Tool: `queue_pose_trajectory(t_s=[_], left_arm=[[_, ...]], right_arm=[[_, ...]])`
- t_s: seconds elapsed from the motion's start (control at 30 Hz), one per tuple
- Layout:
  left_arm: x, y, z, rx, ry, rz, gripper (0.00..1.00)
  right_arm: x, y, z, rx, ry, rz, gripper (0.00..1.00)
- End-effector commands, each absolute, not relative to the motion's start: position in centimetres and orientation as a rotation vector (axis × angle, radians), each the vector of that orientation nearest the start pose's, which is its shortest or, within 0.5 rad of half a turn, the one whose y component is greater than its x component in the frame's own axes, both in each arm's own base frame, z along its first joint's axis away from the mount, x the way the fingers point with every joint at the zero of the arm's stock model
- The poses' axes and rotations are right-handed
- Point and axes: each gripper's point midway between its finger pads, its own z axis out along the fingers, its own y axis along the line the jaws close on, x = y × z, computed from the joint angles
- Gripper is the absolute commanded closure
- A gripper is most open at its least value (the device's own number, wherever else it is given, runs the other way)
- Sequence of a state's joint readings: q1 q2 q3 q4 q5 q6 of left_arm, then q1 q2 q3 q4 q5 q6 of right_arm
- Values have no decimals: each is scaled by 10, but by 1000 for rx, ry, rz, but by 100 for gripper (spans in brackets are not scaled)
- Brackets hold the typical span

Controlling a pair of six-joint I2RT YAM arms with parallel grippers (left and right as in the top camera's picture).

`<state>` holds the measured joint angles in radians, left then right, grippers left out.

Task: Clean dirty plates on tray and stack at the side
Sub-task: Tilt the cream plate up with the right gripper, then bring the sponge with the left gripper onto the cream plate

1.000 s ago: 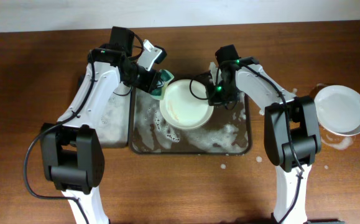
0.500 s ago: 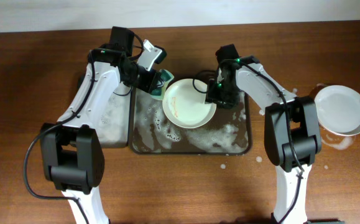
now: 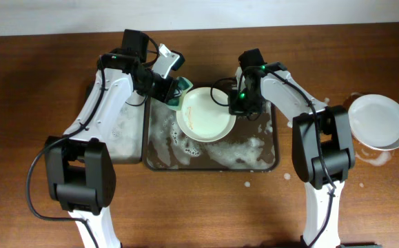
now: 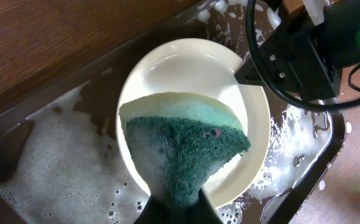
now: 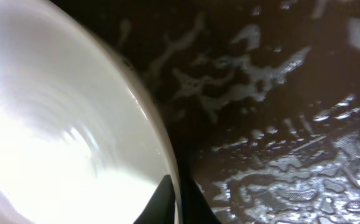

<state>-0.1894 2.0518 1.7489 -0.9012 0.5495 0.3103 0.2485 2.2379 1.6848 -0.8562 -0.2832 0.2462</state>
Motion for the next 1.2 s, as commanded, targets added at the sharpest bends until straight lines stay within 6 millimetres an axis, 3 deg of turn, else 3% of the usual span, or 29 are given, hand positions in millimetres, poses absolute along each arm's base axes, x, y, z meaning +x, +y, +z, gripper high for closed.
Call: queue_pose_trajectory(t_s=[0.0, 0.13, 0.2, 0.3, 0.4, 0.5, 0.57, 0.63, 0.7, 0.8, 0.87, 0.93, 1.03, 1.1, 1.17], left_arm=[[450, -178, 132, 781, 2529, -721, 100], [451, -179, 123, 783, 2523, -720, 100], [452, -182, 106, 765, 2533, -722, 100], [453, -178, 67, 604, 2694, -611, 100], [443, -199, 37, 647, 2754, -593, 100], [443, -203, 16, 695, 2783, -360, 100], [444, -197, 10, 614, 2813, -170, 100], [441, -200, 7, 575, 2835, -157, 100], [423, -194, 3, 523, 2924, -159, 100], [400, -185, -2, 604, 3013, -132, 100], [414, -191, 0, 716, 2923, -140, 100], [443, -203, 4, 775, 2768, -153, 100], [472, -200, -3, 733, 2673, -63, 100], [479, -194, -22, 719, 2672, 3, 100], [473, -192, -40, 729, 2712, 11, 100]], right_arm=[[430, 166, 0, -41, 3044, 540, 96], [430, 166, 0, -23, 3046, 542, 96], [430, 167, 0, -7, 3046, 543, 96], [431, 167, 0, -2, 3045, 543, 96], [431, 167, 0, -3, 3045, 543, 96], [431, 167, 0, -2, 3045, 543, 96], [431, 167, 0, -2, 3045, 543, 96], [431, 167, 0, -2, 3045, 543, 96], [431, 167, 0, -2, 3046, 543, 96], [432, 167, 0, -2, 3040, 545, 96], [433, 167, 0, 23, 3037, 547, 96], [433, 167, 0, 23, 3038, 546, 96], [432, 166, 0, 25, 3041, 540, 96], [432, 166, 0, 24, 3041, 540, 96], [432, 166, 0, 24, 3041, 540, 96]])
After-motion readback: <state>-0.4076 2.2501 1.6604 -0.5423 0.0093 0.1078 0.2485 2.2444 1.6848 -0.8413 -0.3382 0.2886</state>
